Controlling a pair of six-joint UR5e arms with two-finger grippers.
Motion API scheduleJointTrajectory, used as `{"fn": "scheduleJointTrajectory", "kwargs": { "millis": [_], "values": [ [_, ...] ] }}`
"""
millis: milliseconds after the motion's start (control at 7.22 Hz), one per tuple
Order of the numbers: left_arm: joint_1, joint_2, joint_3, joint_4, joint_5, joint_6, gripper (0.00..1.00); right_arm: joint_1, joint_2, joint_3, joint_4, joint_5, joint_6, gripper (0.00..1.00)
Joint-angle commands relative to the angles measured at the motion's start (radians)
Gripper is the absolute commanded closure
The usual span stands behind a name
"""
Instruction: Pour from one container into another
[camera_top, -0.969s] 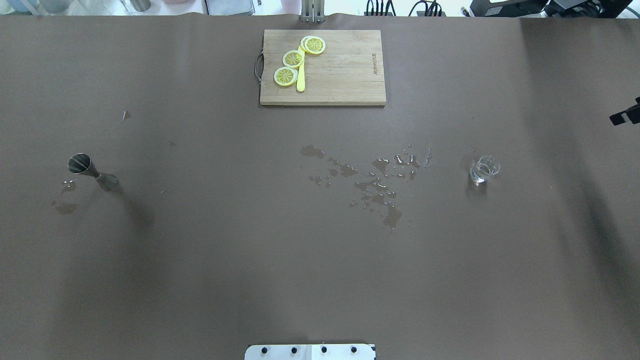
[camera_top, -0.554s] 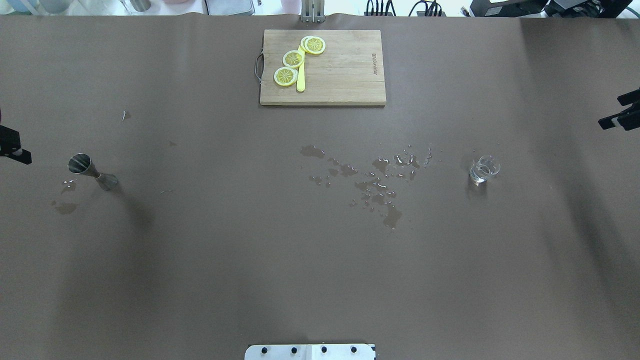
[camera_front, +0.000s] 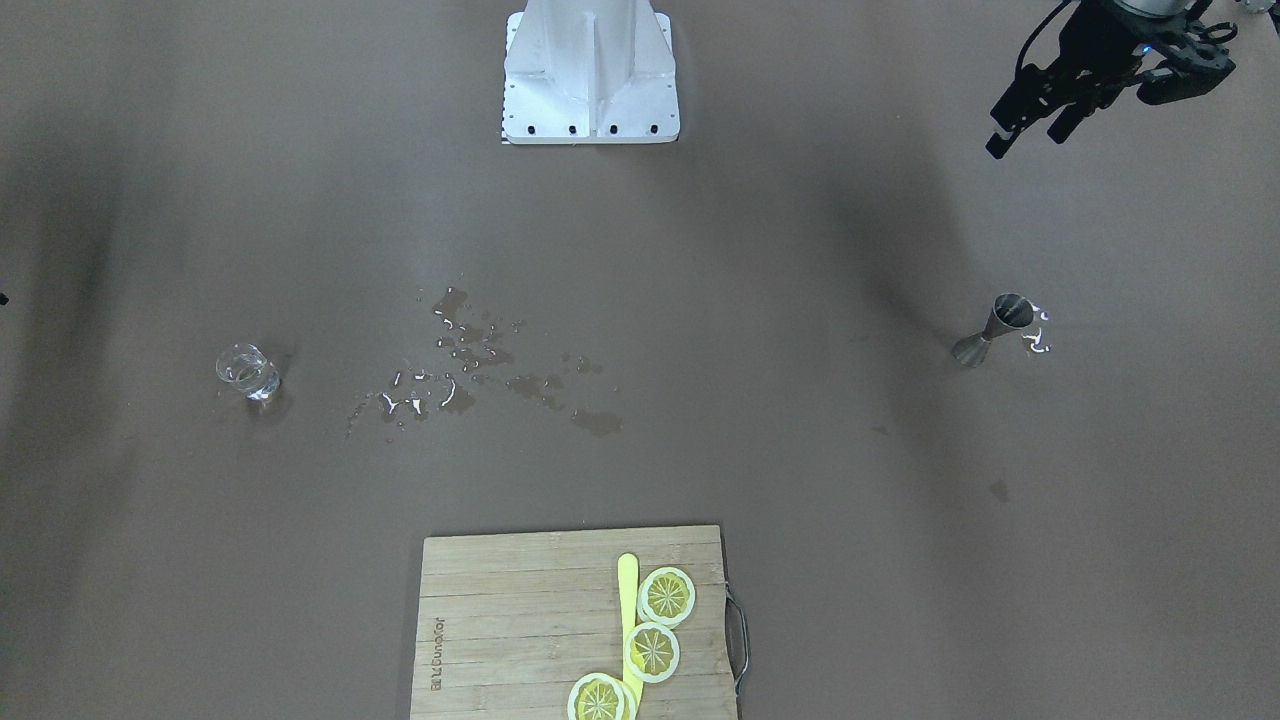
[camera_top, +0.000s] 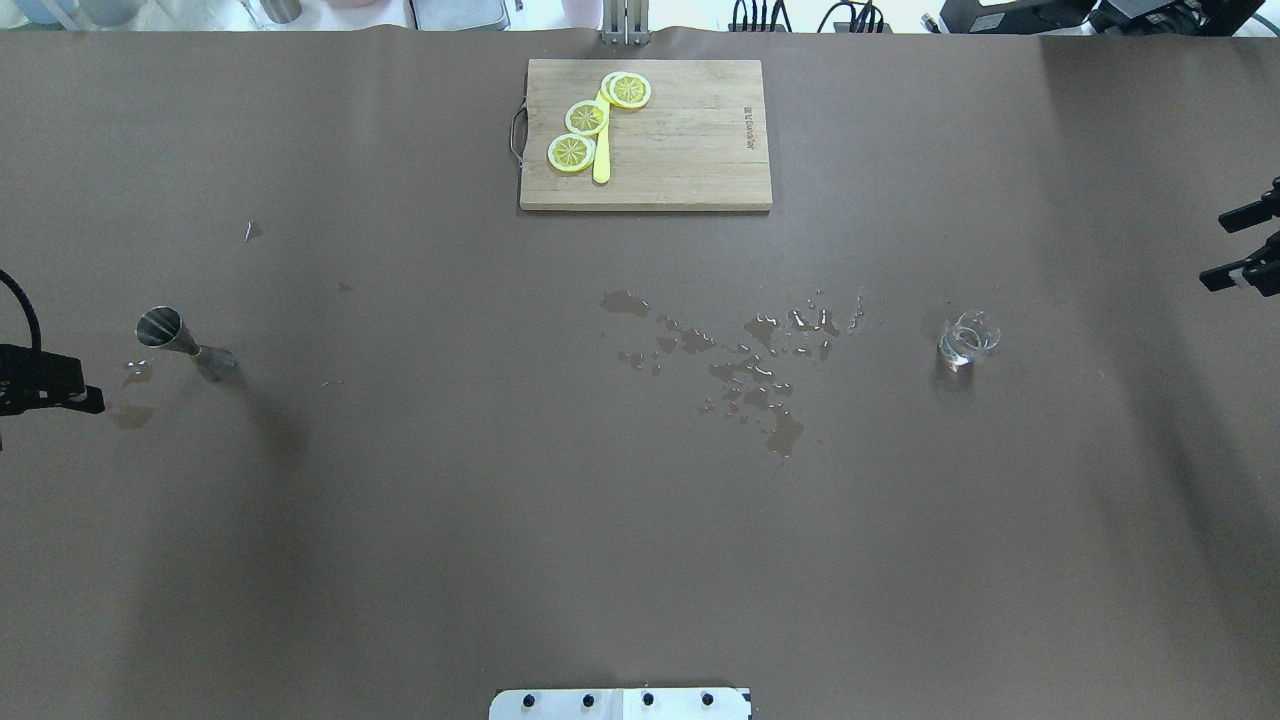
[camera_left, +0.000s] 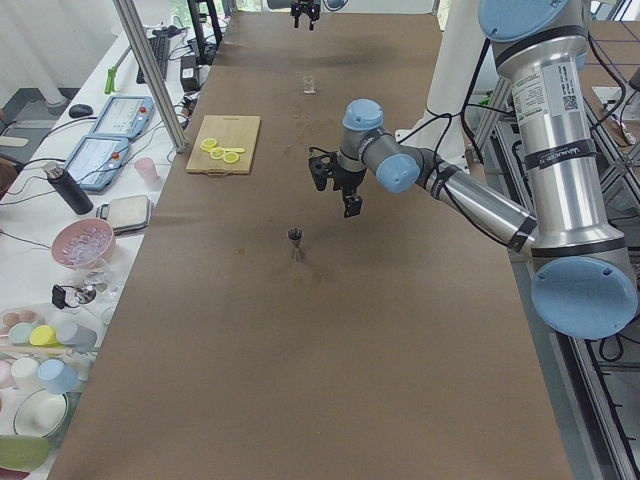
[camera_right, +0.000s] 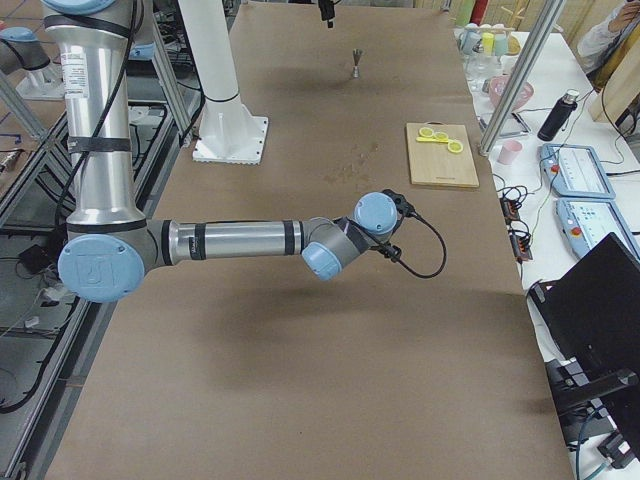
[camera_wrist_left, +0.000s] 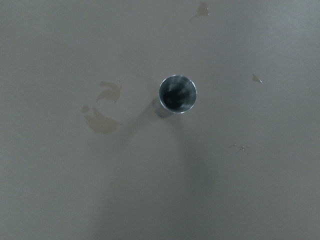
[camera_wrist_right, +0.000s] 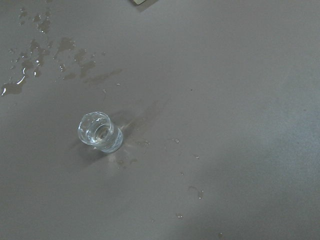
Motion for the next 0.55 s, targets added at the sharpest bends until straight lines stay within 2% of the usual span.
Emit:
{"fn": "scheduleJointTrajectory", "kwargs": {
  "millis": [0, 138, 415],
  "values": [
    [0.078, -0.003, -0.006, -0.047, 0.048, -0.068, 0.02, -0.015, -0.04, 0.002, 0.113, 0.009, -0.041, 0.02],
    [0.183, -0.009, -0.014, -0.055, 0.179, -0.138, 0.02, -0.025, -0.057, 0.002, 0.173, 0.019, -0.04, 0.02],
    [0.357, 0.027, -0.018, -0.075, 0.492, -0.162, 0.02, -0.034, -0.061, -0.025, 0.262, 0.08, -0.035, 0.02]
  ]
}}
